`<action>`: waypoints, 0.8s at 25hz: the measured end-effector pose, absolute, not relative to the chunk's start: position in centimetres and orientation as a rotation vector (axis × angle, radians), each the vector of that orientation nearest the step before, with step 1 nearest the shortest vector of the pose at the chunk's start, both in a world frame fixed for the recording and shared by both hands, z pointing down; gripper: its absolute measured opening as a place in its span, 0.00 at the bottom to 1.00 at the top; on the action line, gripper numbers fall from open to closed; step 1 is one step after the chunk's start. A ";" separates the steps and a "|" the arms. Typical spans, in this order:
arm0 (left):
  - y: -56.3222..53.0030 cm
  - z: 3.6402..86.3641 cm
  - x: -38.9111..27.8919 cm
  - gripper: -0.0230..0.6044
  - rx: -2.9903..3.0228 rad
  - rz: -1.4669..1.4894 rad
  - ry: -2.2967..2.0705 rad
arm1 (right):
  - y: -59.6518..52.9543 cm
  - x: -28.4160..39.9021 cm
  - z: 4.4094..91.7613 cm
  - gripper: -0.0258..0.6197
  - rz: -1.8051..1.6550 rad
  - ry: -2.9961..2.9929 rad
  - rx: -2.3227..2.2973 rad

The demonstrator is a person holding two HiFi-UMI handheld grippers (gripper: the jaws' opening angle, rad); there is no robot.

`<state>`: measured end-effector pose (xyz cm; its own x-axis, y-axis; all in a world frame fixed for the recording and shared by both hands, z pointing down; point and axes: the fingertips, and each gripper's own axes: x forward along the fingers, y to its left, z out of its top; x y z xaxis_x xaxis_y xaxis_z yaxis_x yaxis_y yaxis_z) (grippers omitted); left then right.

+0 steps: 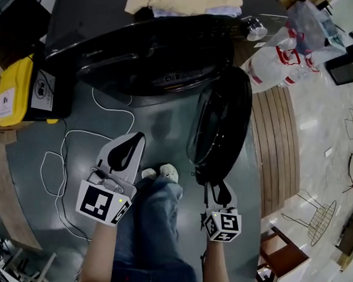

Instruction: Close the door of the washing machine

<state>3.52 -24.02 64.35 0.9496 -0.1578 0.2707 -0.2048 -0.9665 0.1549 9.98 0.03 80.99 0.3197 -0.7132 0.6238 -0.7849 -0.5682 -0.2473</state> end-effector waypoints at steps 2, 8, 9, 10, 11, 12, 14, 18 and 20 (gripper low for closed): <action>-24.3 64.4 3.3 0.04 2.920 0.384 -0.290 | 0.1 10.6 81.4 0.24 1.088 -1.368 2.464; -25.6 63.8 2.4 0.04 2.898 0.376 -0.371 | -0.9 9.9 81.4 0.21 1.159 -1.336 2.412; -25.7 63.7 2.2 0.04 2.893 0.375 -0.381 | -1.3 9.5 81.4 0.21 1.178 -1.346 2.401; -25.9 63.6 2.0 0.04 2.889 0.374 -0.391 | -1.9 9.1 81.4 0.22 1.195 -1.362 2.387; -26.1 63.4 1.7 0.04 2.884 0.374 -0.402 | -2.5 8.6 81.4 0.22 1.212 -1.383 2.369; -26.4 63.3 1.5 0.04 2.880 0.374 -0.414 | -3.2 8.1 81.4 0.23 1.227 -1.408 2.350; -27.1 62.9 0.9 0.04 2.870 0.372 -0.442 | -4.9 7.0 81.2 0.25 1.253 -1.466 2.306; -28.8 62.1 -0.7 0.04 2.846 0.361 -0.525 | -8.9 5.0 80.9 0.27 1.275 -1.611 2.187; -30.0 61.9 -1.9 0.04 2.835 0.358 -0.569 | -11.4 3.9 80.9 0.28 1.280 -1.696 2.132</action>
<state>-1.86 -30.02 61.86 0.8949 -0.3475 0.2800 -0.4030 -0.8988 0.1726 3.92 -11.42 80.85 0.0078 -0.7387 0.6740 -0.8508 -0.3591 -0.3838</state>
